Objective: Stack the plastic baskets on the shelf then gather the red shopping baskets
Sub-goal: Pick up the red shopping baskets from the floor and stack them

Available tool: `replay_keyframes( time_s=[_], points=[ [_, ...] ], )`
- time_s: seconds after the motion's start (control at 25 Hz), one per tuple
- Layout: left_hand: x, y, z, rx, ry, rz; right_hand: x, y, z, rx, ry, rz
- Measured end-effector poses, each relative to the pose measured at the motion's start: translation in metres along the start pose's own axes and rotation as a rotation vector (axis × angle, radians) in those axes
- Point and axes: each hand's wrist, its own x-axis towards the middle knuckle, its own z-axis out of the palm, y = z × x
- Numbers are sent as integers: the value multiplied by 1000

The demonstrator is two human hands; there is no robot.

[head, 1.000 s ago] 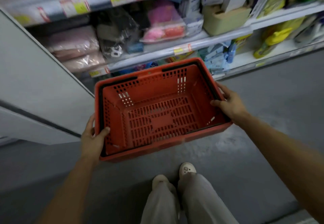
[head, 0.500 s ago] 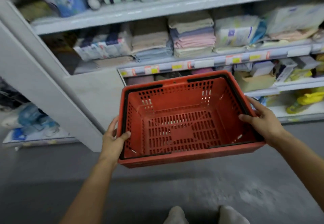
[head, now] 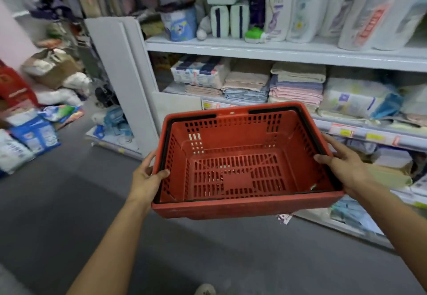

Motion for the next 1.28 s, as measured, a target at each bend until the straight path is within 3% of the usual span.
replay_keyframes(
  time_s=[0.24, 0.48, 0.88, 1.28],
  points=[
    [-49, 1, -28, -47, 220, -53, 25, -24, 28, -51, -221, -82],
    [-52, 8, -84, -114, 418, -82, 60, -50, 120, -132, -476, -138],
    [22, 35, -235, -202, 725, -108, 94, -103, 396, -167, -749, -85],
    [123, 80, -398, -228, 1004, -74, 85, -181, 677, -158, -990, -167]
  ],
)
